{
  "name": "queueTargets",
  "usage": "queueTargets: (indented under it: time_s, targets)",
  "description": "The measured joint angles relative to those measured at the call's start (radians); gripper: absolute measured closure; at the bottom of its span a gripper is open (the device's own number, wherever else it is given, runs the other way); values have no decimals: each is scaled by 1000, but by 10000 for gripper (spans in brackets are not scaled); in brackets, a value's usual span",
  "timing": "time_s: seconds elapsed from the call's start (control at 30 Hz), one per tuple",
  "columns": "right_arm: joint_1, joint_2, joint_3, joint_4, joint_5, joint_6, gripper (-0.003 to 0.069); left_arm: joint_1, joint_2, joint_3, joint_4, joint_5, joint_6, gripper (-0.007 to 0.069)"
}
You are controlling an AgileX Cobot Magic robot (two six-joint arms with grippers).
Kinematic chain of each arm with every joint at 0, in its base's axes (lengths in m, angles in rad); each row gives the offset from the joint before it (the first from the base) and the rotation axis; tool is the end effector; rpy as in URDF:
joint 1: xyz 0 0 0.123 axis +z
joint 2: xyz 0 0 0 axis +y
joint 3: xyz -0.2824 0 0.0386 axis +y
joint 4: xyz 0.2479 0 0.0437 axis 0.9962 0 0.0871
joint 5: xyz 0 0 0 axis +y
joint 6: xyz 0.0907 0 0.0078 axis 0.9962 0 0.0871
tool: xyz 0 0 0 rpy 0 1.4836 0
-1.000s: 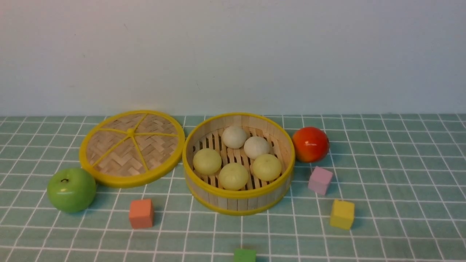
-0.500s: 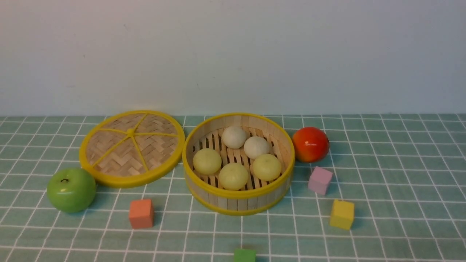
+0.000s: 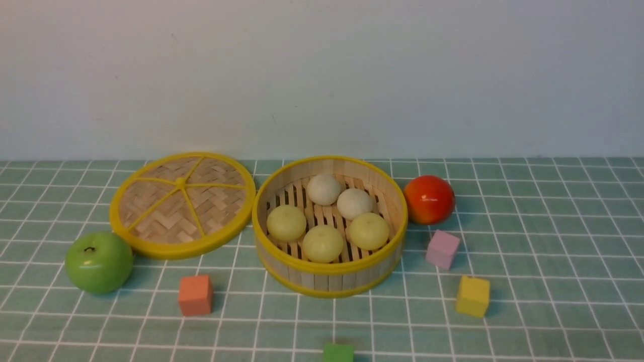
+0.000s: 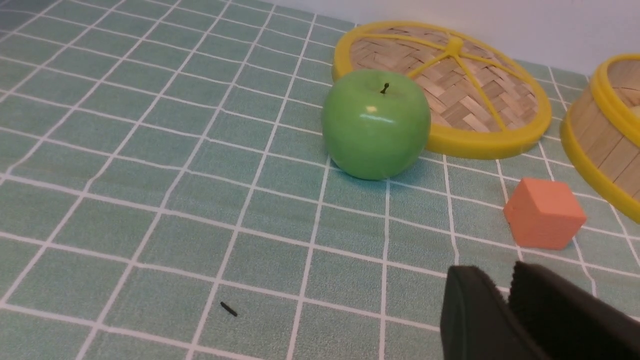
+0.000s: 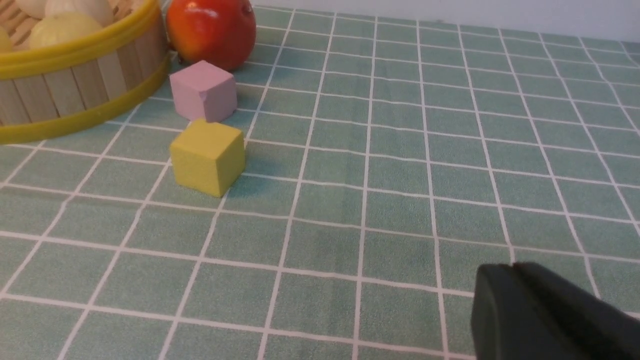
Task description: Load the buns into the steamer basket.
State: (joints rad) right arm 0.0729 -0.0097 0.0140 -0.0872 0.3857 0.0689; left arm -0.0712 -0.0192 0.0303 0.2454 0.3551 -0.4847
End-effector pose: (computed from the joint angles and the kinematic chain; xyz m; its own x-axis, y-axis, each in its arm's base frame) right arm 0.0522 0.0008 0.1744 -0.2956 -0.0335 -0.9547 -0.0451 0.9988 -0.0211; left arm 0.0531 0.0040 0.1729 -0.2542 -0.2329 -0.9387 -0.0767 0.9724 -0.2205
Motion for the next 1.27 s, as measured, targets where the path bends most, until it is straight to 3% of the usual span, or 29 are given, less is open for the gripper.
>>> queueTargets:
  time_s: [1.27]
  targets:
    - [-1, 0, 0, 0, 0, 0, 592, 0, 0, 0, 0, 0, 0, 462]
